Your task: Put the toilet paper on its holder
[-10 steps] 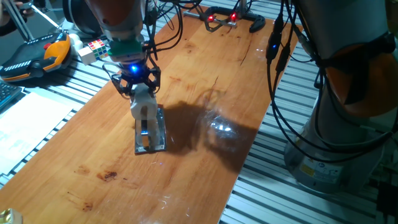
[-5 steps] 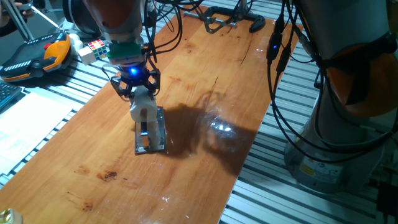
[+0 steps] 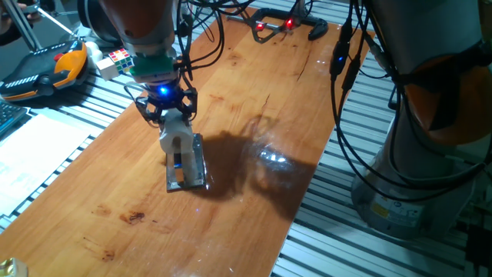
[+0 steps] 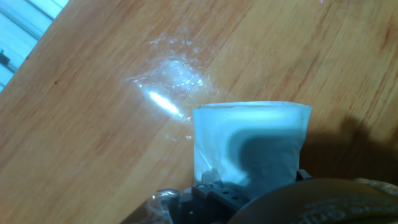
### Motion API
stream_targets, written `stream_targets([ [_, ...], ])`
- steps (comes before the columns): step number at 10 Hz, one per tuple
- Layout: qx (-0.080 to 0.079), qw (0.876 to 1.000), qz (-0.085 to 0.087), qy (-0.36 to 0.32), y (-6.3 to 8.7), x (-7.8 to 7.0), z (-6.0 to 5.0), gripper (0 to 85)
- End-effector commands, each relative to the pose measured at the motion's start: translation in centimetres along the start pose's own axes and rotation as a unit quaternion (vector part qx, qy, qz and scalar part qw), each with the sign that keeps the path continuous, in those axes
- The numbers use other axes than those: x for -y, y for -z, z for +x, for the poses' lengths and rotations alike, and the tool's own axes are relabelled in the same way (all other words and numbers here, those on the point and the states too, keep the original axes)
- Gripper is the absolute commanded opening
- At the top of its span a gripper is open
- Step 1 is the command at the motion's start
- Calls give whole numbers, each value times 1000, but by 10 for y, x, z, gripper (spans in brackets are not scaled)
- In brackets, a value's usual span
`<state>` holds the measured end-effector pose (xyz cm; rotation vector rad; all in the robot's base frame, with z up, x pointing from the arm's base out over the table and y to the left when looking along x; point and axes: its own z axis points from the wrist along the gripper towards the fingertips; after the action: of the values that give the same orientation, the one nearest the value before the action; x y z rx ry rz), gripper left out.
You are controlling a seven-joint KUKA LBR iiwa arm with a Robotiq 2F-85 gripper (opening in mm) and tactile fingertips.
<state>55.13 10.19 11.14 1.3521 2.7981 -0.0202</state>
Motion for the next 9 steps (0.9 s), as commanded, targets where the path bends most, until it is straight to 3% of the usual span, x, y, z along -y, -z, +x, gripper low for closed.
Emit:
stream_targets([
  [1, 0, 1000, 0, 0, -1, 0, 1, 7],
  [9, -3, 1000, -2, -2, 0, 3, 10, 7],
])
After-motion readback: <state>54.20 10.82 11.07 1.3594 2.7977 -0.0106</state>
